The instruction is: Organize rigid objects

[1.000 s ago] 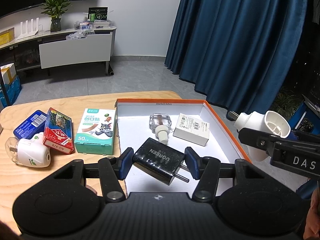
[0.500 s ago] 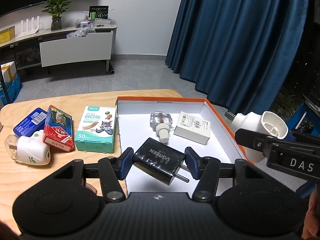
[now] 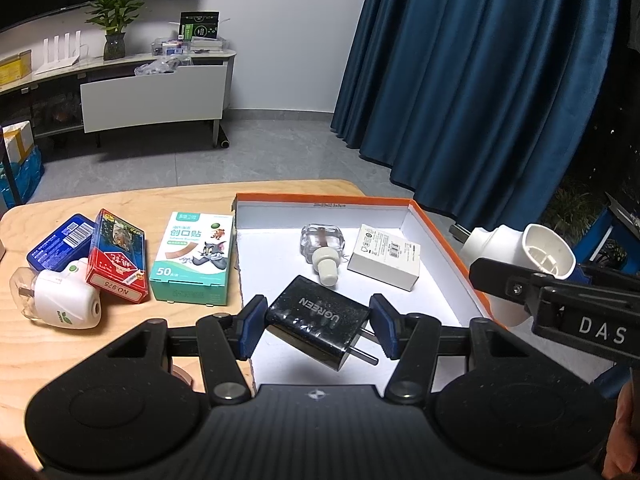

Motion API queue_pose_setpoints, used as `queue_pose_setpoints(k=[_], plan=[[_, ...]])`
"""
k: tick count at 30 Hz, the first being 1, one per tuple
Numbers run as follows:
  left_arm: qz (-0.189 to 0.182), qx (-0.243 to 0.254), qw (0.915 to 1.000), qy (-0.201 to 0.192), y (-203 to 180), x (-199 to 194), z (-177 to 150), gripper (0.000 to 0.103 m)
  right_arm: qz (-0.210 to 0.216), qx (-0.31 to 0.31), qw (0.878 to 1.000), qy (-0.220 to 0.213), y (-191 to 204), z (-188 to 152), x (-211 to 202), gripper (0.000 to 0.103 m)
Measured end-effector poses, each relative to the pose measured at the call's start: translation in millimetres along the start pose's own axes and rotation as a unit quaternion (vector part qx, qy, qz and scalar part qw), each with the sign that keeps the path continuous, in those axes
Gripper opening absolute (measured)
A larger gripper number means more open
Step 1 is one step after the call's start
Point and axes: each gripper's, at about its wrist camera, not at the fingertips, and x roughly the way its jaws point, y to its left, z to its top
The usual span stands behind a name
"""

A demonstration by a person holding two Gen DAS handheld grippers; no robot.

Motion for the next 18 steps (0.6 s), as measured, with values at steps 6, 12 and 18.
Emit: queue_pose_setpoints(k=[6,12,18], plan=[[0.001,-0.003,1.0000,-0.001,1.9,-0.3,0.4,0.057,-0.002,0.000,1.000,0.001,0.0,2.5,0.8,0.067],[0.001,-0.006,1.0000,-0.001,4.2,0.1,-0.3,0.057,-0.006,0.001,1.000,0.002,-1.2,2.5,1.8,0.067],[0.000,-0.007,1.0000,-0.002,4.4,-0.4,-0.3,0.057,-0.005,0.000,1.000,0.003,3.3,3.4,4.9,0.067]])
